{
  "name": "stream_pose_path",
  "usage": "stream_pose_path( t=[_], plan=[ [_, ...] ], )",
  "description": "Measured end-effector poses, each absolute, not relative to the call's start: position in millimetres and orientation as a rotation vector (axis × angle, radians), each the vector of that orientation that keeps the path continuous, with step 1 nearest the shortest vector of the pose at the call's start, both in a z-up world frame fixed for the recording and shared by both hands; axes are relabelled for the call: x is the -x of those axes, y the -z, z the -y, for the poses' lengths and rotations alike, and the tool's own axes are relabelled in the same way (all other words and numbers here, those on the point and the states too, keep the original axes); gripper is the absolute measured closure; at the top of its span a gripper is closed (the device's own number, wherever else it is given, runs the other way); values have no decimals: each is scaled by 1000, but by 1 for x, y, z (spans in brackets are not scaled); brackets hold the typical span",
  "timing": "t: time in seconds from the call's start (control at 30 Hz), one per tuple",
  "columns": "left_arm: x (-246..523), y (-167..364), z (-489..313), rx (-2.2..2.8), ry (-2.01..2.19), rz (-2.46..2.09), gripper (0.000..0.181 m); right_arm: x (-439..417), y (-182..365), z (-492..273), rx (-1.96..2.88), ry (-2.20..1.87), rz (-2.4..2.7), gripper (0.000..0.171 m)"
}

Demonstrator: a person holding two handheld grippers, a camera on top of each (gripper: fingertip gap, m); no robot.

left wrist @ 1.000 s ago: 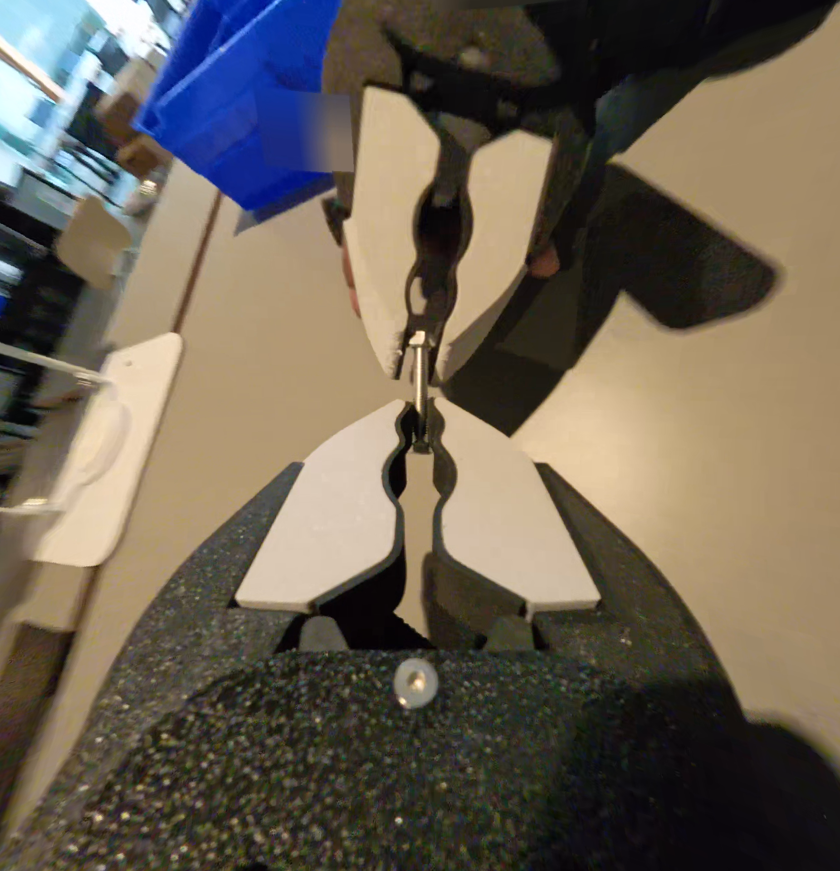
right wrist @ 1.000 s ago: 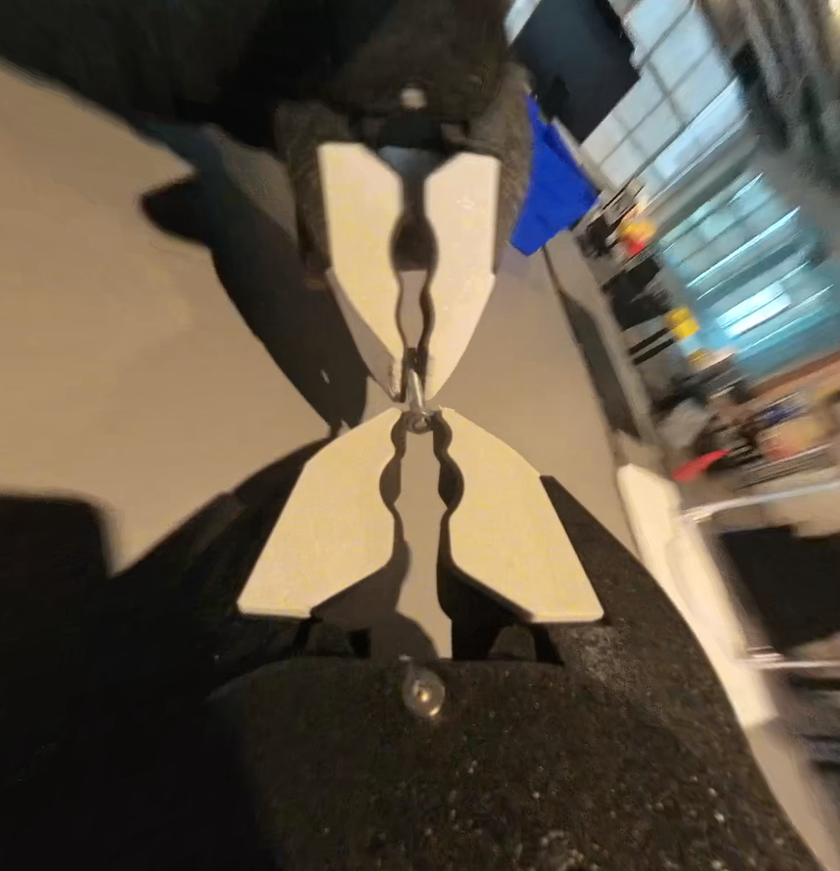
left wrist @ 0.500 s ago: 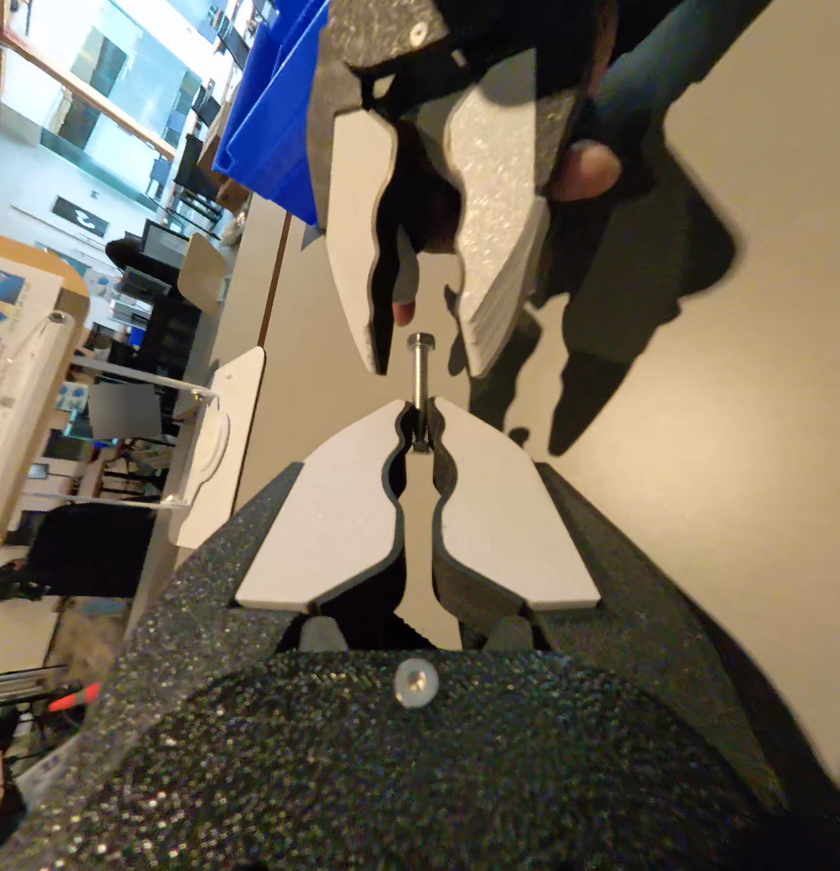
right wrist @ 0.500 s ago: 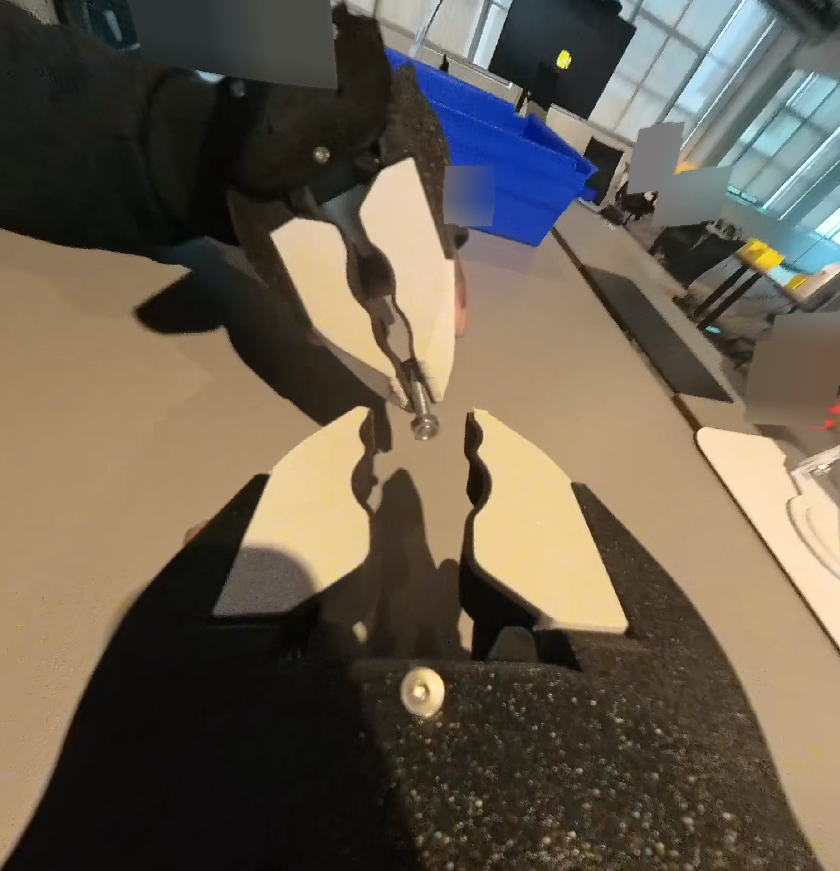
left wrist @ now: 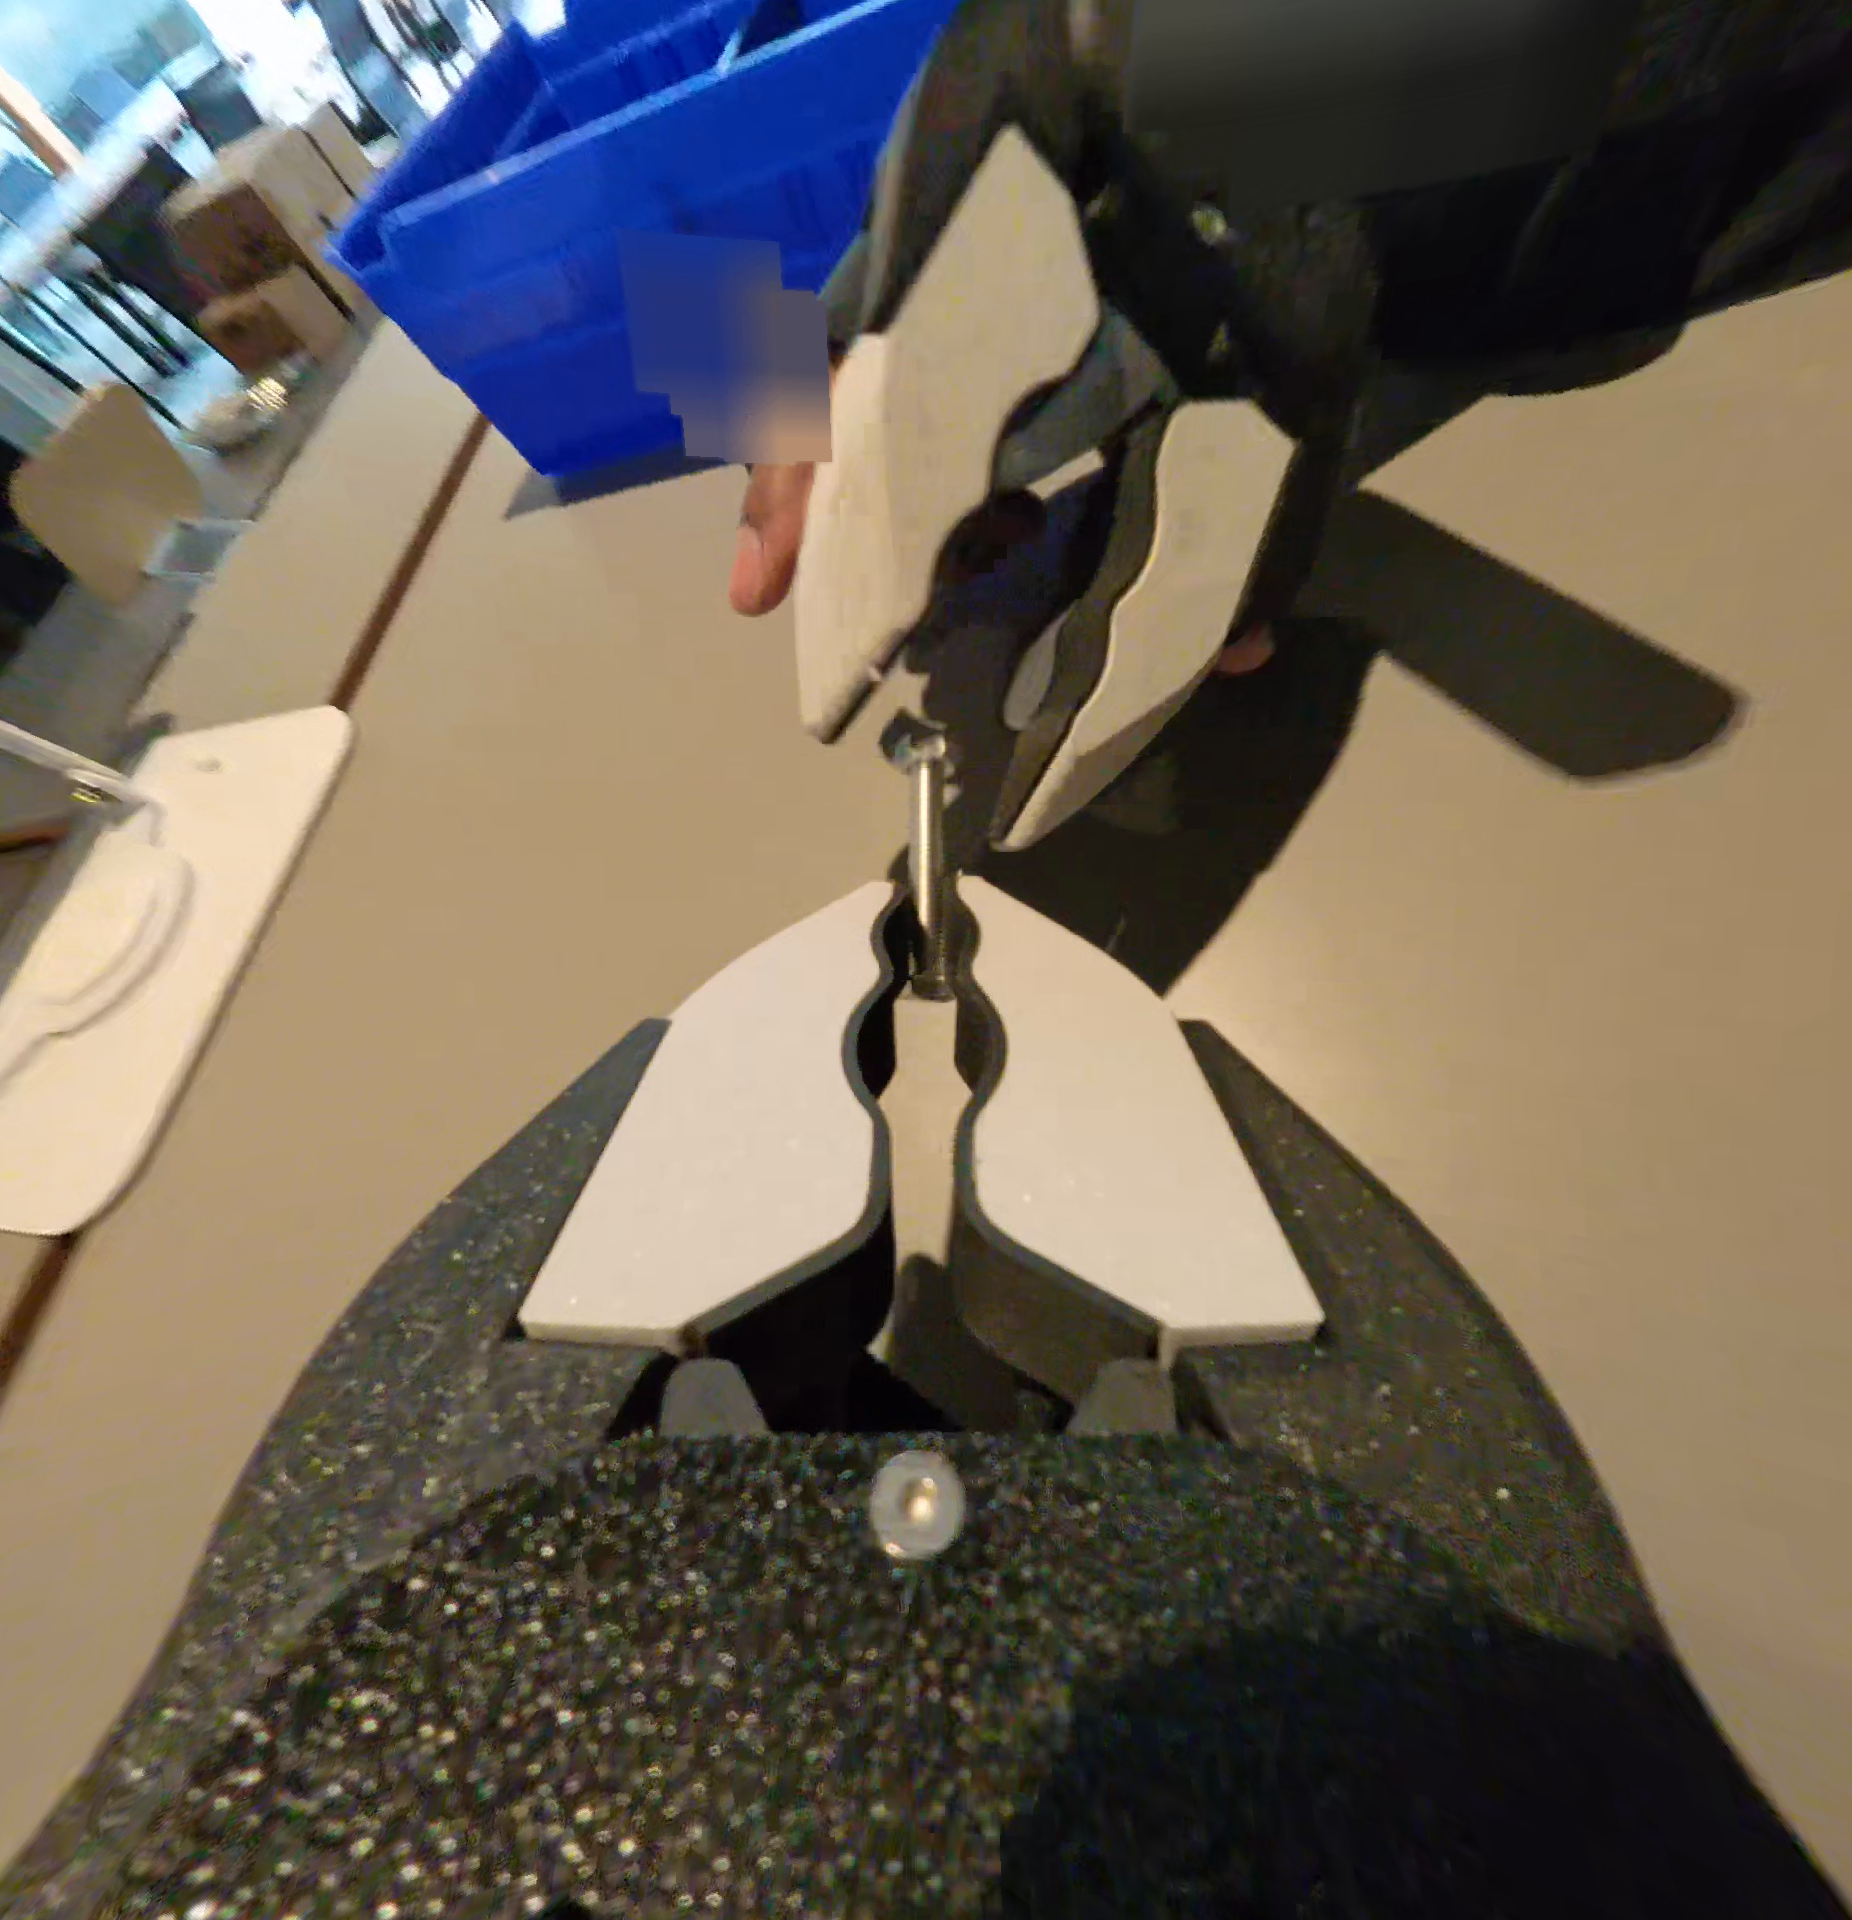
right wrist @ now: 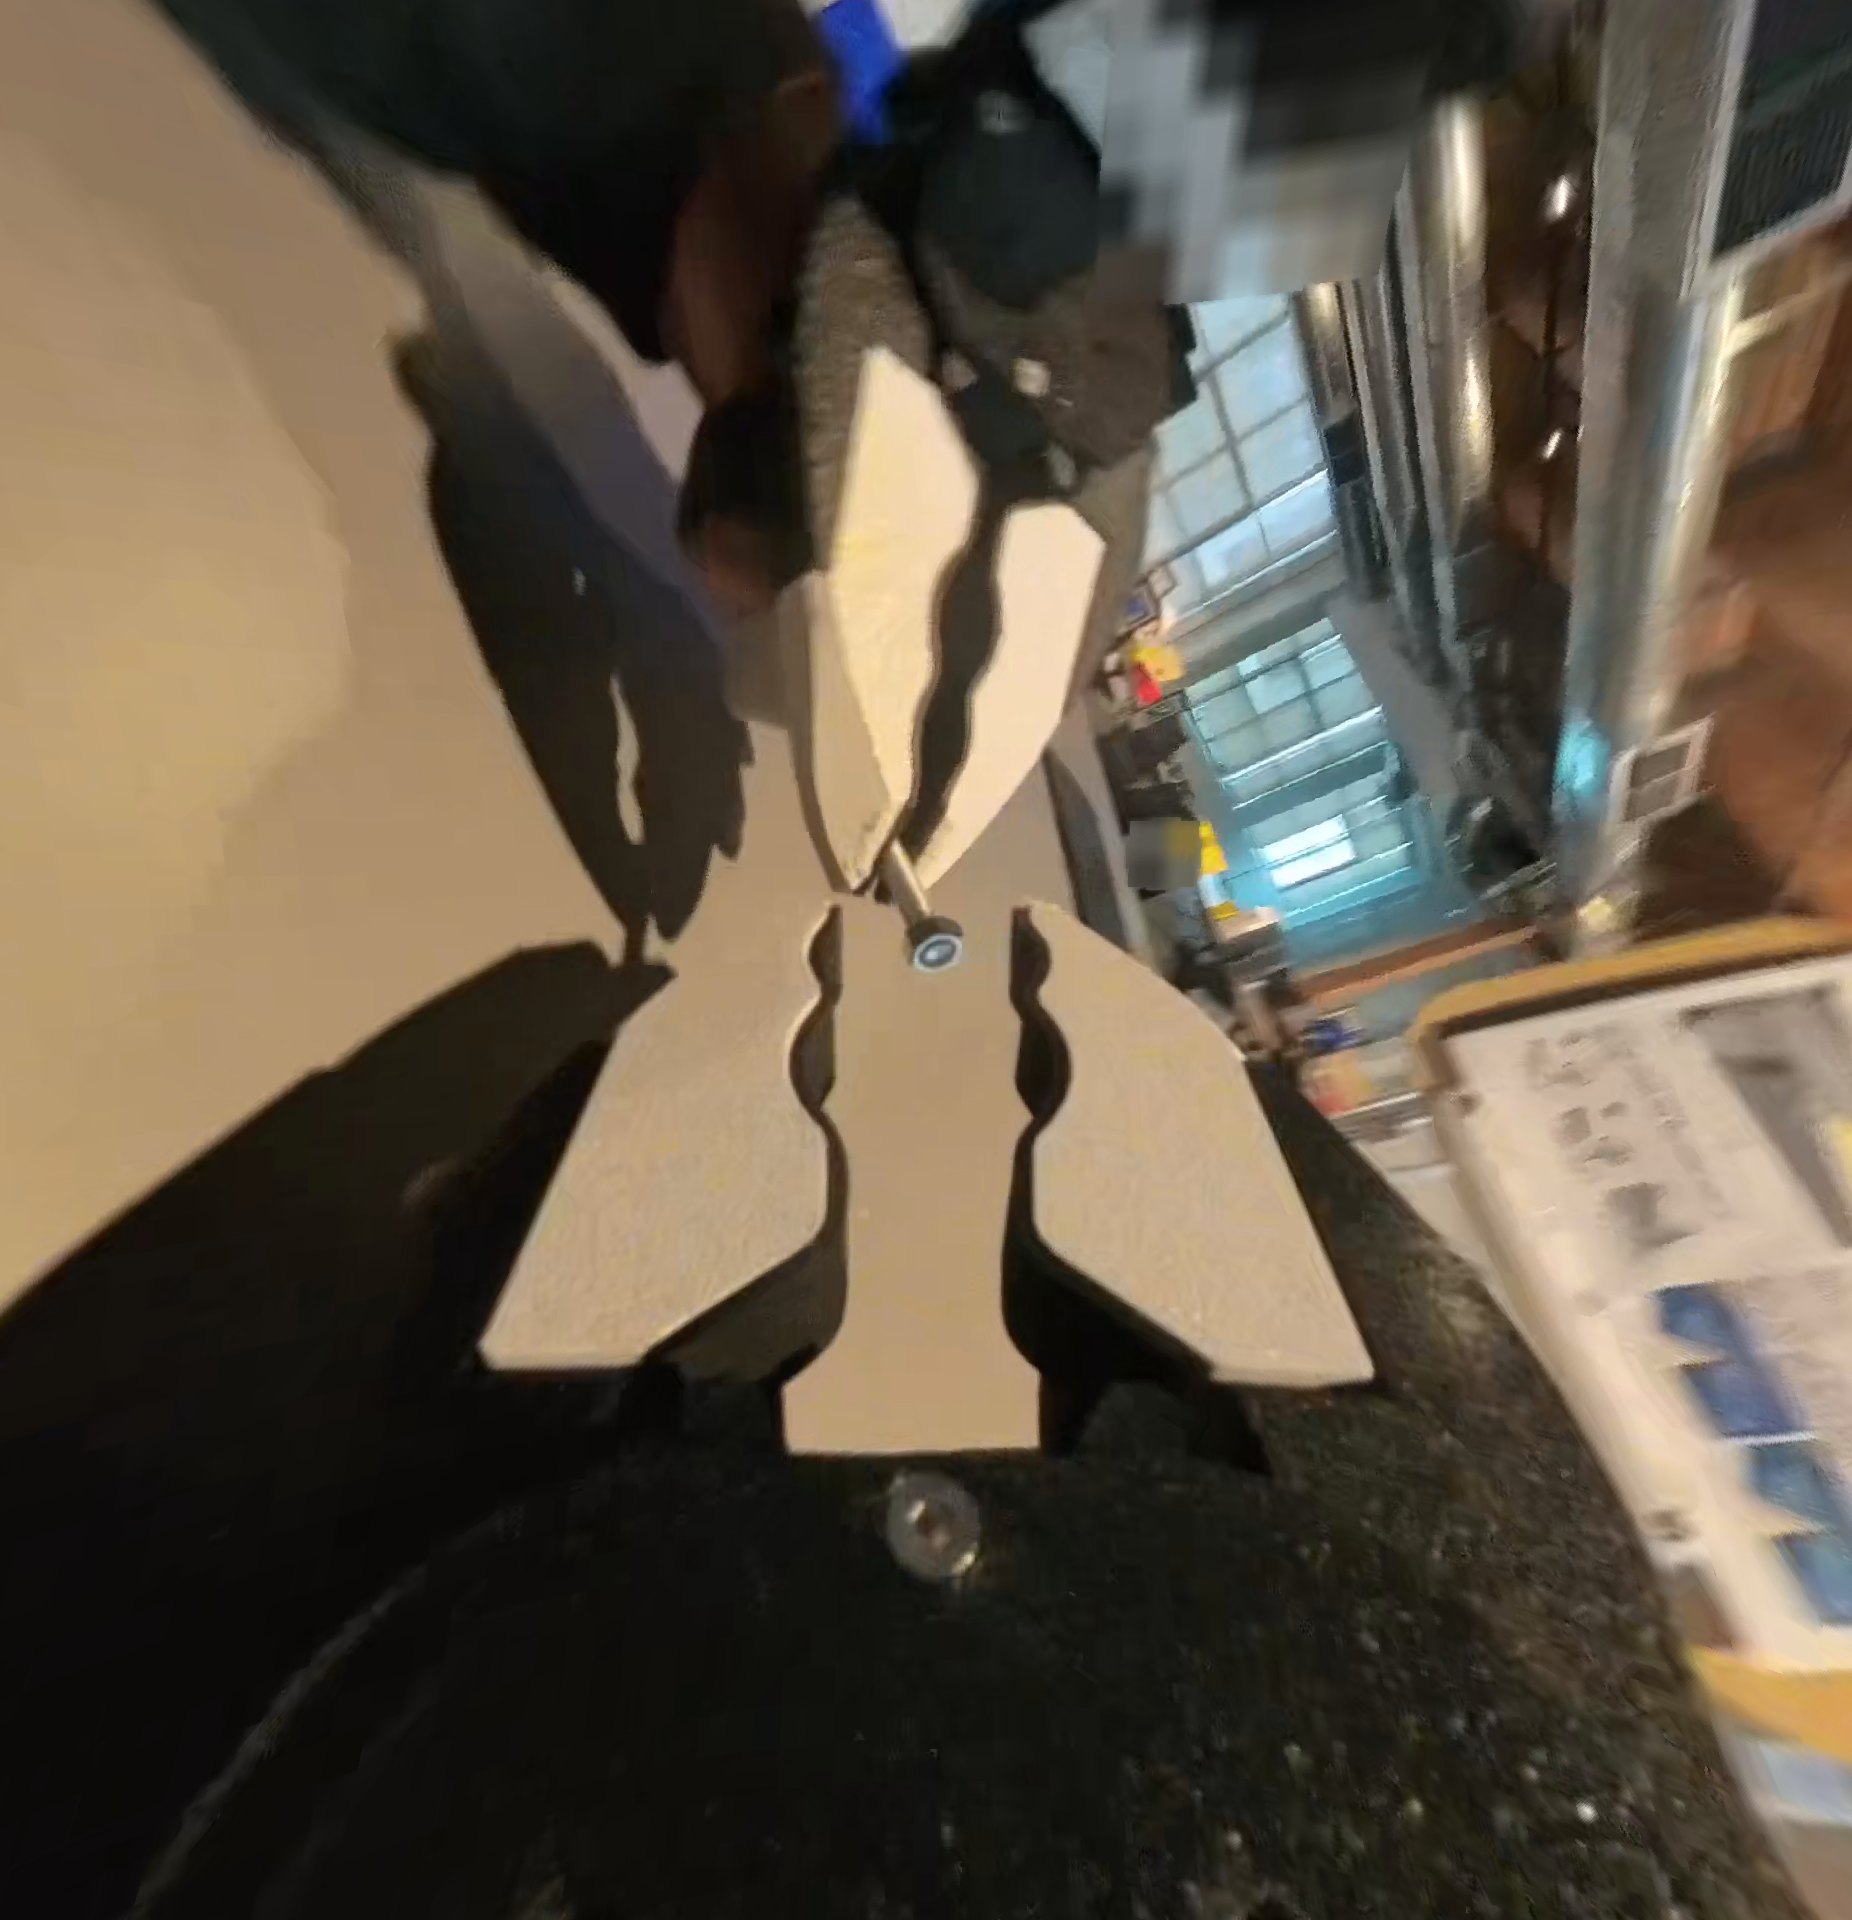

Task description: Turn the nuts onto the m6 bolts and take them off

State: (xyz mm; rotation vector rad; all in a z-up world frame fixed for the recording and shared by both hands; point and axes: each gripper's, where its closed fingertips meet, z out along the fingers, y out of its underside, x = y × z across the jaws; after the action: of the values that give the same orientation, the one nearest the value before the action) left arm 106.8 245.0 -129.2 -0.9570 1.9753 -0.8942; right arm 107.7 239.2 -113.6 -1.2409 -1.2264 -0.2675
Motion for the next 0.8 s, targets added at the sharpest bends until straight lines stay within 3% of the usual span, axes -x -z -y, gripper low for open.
stream_pose_path(
  t=[0.1,0.2,0.3,0.4,0.57,0.63,0.8],
  plan=[
    [-110,119,-250,852,770,-1916,176,-113,111,-244,1405,26,1078,130],
    [-111,119,-252,744,613,-1918,176,-112,115,-245,1503,-131,1012,131],
    [-112,123,-252,674,499,-1935,176,-109,121,-244,1548,-176,1011,154],
    [-112,128,-250,687,515,-1963,176,-111,125,-245,1487,-35,1100,160],
    [-102,142,-232,967,878,-2088,176,-107,131,-237,1161,432,1389,160],
    [-101,140,-232,993,951,-2072,176,-104,127,-235,1139,439,1379,160],
    [-107,128,-246,859,779,-1973,176,-108,113,-235,1368,30,1126,136]
  ],
)
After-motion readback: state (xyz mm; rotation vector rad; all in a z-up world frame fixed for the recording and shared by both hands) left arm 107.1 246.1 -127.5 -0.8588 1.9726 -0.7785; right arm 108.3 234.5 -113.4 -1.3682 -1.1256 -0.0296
